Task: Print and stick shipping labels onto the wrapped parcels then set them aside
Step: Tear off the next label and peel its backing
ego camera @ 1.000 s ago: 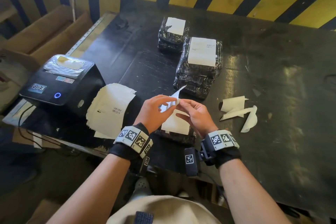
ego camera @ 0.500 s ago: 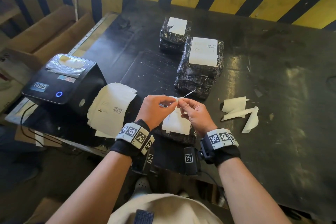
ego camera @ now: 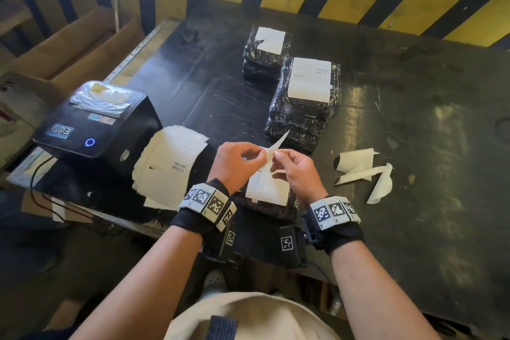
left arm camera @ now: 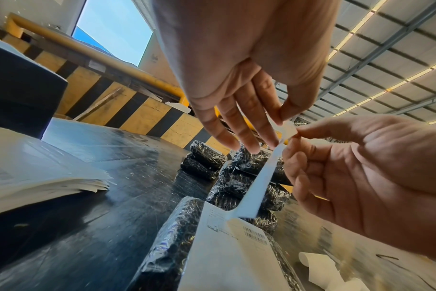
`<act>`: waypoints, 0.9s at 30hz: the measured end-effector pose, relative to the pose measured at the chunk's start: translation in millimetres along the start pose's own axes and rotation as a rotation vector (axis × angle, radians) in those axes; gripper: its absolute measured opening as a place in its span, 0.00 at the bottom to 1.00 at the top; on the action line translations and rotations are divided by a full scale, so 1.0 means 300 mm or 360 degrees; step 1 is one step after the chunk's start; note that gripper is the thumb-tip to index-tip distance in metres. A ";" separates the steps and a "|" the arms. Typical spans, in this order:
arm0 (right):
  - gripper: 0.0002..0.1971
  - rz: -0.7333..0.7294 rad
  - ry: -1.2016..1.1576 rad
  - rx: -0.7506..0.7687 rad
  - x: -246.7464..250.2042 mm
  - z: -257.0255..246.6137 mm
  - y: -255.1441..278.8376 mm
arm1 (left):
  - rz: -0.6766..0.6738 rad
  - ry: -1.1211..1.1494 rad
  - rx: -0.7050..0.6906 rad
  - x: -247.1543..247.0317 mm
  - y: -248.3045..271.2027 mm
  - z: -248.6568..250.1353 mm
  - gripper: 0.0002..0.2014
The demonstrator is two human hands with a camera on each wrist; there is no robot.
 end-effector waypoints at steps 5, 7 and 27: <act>0.05 0.0150 -0.0085 0.0050 0.031 -0.013 0.006 | 0.0003 -0.0010 0.0010 0.008 -0.013 0.008 0.13; 0.04 0.0186 -0.0072 0.0086 0.040 -0.021 0.006 | -0.0009 -0.0012 0.0011 0.004 -0.014 0.015 0.13; 0.09 0.0901 0.0380 0.0037 0.513 0.101 0.105 | 0.0026 -0.0039 0.0108 -0.055 -0.052 0.102 0.10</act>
Point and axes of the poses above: each hand's wrist, its own y-axis away from the middle knuckle, its own x-axis out of the back of the hand, z = x × y, the point moved 7 cm from there along -y, towards the middle knuckle, and after that the axes turned 1 degree about -z, right-handed, at the moved point
